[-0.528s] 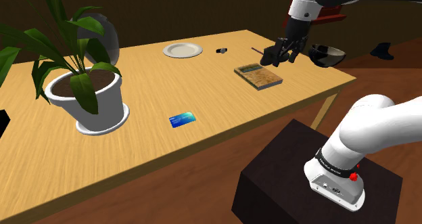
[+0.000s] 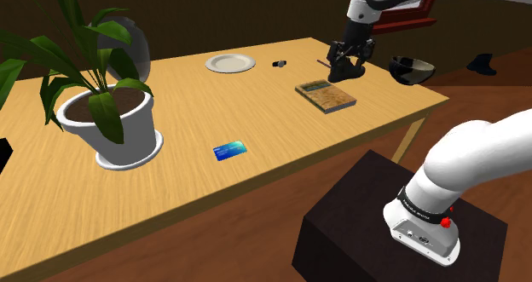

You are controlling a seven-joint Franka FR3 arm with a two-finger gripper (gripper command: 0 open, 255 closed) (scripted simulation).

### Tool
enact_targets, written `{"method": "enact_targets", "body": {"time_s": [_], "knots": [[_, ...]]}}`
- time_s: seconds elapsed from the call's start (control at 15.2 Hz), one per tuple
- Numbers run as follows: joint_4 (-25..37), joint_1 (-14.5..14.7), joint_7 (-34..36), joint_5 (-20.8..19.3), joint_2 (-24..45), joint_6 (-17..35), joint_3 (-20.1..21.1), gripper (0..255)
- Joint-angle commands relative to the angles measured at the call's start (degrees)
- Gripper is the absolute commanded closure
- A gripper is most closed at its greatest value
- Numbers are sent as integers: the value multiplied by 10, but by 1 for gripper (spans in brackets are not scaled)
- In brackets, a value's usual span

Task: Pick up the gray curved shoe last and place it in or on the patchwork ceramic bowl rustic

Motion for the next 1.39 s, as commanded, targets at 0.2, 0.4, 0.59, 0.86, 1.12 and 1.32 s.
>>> {"method": "enact_targets", "body": {"time_s": [0.2,0.4,0.59,0.86,1.12,1.32], "knots": [[62,-46,97,-29,88,31,9,0],[104,-71,153,-49,139,41,9,0],[147,-95,209,-70,185,44,7,0],[207,-124,280,-98,242,40,-1,0],[267,-148,347,-123,293,29,-15,0],[258,-151,354,-126,298,42,-18,0]]}}
